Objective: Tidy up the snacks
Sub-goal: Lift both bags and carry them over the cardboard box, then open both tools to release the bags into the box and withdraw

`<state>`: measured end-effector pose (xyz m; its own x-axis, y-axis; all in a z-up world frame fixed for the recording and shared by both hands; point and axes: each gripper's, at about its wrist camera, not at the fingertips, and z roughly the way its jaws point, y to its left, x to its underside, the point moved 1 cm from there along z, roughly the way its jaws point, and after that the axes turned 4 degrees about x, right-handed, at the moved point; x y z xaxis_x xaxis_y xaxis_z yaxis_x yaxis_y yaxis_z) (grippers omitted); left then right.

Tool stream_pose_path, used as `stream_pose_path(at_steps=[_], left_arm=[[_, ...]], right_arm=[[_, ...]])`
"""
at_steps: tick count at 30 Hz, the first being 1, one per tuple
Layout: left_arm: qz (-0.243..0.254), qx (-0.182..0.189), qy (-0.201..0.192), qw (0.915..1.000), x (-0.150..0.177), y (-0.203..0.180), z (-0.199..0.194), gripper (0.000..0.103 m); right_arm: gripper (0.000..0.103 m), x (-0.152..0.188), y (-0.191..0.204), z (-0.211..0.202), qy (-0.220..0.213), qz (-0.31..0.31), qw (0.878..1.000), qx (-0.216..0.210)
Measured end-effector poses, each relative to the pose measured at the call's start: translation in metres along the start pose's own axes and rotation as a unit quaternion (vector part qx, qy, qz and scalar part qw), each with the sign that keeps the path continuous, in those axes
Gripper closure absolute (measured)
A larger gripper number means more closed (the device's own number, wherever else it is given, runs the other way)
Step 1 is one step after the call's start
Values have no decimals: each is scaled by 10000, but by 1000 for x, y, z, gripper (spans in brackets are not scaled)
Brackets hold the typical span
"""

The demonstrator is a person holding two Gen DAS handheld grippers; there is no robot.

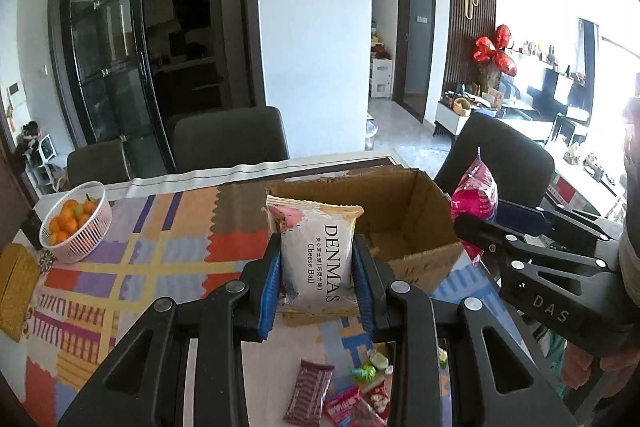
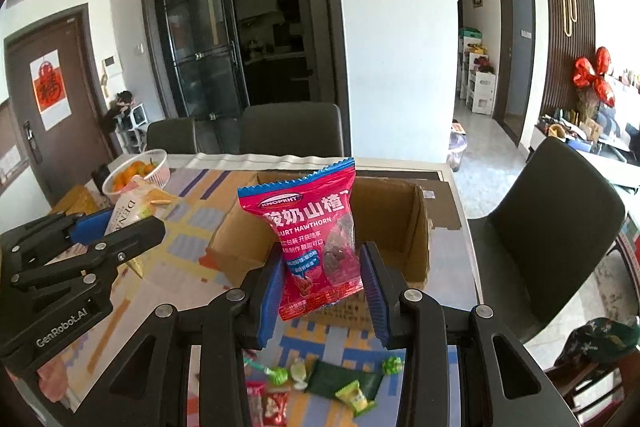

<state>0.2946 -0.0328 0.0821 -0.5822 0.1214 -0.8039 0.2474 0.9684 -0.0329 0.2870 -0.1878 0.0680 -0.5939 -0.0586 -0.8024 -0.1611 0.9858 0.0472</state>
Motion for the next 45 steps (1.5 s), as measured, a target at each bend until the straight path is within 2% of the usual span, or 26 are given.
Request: stream_pose_path(at_steps=[5, 17, 19, 20, 21, 22, 23, 24, 29, 40, 45], left_arm=[[1, 131, 142, 9998, -14, 3, 27, 70], [122, 177, 528, 9984, -32, 4, 85, 69], [123, 191, 573, 9981, -35, 4, 91, 68], [117, 146, 572, 9982, -35, 5, 92, 62], [95, 97, 555, 9984, -36, 6, 92, 50], [61, 48, 498, 9987, -36, 7, 90, 45], [41, -19, 422, 9991, -35, 9, 86, 41], [62, -62, 388, 9992, -34, 10, 83, 41], [225, -116, 331, 9991, -21, 6, 63, 36], [219, 113, 275, 9993, 15, -8, 20, 36], [311, 68, 247, 9992, 34, -18, 4, 36]], right_arm=[[65, -11, -7, 20, 95, 47, 9999, 53], [64, -22, -20, 73, 517, 0, 9985, 166], [64, -24, -21, 78, 551, -12, 9983, 181], [64, -25, -21, 80, 553, -22, 9983, 194], [61, -25, -21, 81, 522, -42, 9984, 222], [49, -27, -22, 82, 500, -48, 9983, 289], [43, -27, -25, 81, 498, -13, 9980, 386], [38, -26, -27, 80, 478, 42, 9977, 469], [38, -18, -31, 66, 424, 71, 9976, 543], [38, 17, -20, 23, 397, -155, 9983, 407], [38, 33, -17, 9, 415, -154, 9985, 325]])
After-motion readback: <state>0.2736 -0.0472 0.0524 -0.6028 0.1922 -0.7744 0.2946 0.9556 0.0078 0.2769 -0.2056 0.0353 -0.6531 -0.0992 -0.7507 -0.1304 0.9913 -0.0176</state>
